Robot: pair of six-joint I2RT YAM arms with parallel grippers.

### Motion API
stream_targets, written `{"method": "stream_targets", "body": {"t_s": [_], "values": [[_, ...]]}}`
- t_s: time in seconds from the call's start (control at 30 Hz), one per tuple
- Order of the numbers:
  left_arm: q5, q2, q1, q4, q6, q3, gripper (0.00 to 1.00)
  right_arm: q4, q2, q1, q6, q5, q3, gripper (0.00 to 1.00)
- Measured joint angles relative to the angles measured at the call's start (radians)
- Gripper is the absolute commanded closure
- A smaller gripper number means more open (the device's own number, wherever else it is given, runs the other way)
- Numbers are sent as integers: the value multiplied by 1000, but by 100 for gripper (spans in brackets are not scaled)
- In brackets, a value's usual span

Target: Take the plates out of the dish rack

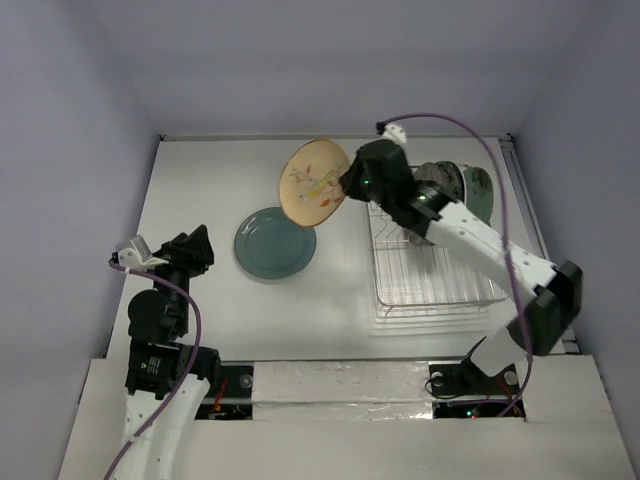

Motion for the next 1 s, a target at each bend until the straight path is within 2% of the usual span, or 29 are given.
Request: {"method": "stream_targets", "body": {"t_s": [0.17, 0.3, 0.7, 0.97, 1.0], "values": [[0, 0, 0, 0, 0, 0, 50, 161, 218, 68, 141, -126, -30, 100], [0, 0, 0, 0, 0, 0, 50, 259, 321, 87, 236, -201, -65, 100], [0, 0, 0, 0, 0, 0, 50, 525, 418, 101, 396, -241, -240, 100], [0, 0, 0, 0, 0, 0, 50, 626, 481, 119, 472, -258, -311, 100], [0, 0, 0, 0, 0, 0, 50, 632, 481, 120, 475, -258, -315, 92]]}}
